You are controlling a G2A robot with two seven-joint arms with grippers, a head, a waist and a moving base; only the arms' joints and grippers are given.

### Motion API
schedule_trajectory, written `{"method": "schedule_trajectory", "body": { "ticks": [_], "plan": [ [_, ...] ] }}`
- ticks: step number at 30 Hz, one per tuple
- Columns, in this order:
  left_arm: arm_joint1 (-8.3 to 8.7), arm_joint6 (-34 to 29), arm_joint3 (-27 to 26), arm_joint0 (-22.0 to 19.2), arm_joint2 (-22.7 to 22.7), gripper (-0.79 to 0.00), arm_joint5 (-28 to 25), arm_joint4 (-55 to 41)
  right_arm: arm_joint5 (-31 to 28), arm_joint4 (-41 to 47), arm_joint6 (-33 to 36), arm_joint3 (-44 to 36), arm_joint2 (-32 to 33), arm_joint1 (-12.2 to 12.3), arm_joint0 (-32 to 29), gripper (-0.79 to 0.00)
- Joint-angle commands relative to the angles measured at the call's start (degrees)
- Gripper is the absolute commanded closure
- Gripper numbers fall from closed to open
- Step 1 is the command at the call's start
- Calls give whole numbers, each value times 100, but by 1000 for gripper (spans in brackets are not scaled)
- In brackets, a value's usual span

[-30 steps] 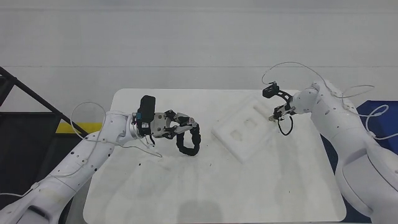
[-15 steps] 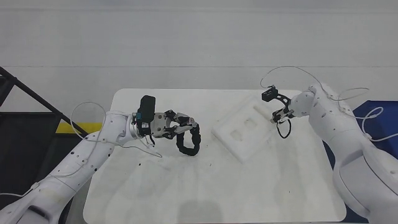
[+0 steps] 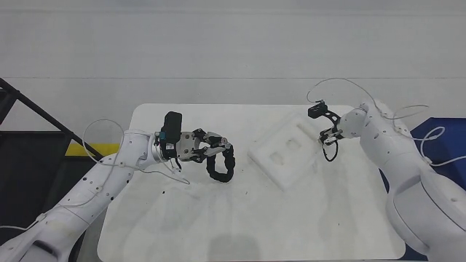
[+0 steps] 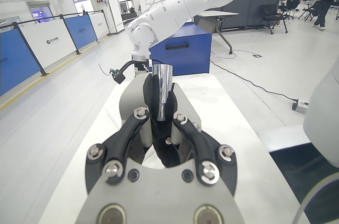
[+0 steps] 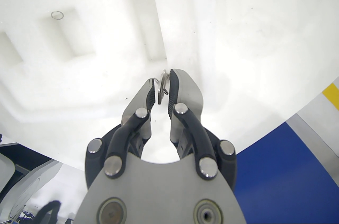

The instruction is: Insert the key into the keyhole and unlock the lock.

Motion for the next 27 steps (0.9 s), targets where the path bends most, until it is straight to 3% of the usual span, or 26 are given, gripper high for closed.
{"method": "schedule_trajectory", "body": {
  "ticks": [1, 5, 17, 27],
  "plan": [
    [0, 0, 0, 0, 0, 0, 0, 0, 15, 10, -36, 29, 14, -13, -1, -77],
    [0, 0, 0, 0, 0, 0, 0, 0, 60, -5, -105, 68, 32, -41, 3, 0],
    [0, 0, 0, 0, 0, 0, 0, 0, 175, -269, -165, 96, 0, -115, 67, 0],
    [0, 0, 0, 0, 0, 0, 0, 0, -383, -225, -371, 106, 131, -6, 101, 0]
  ]
}}
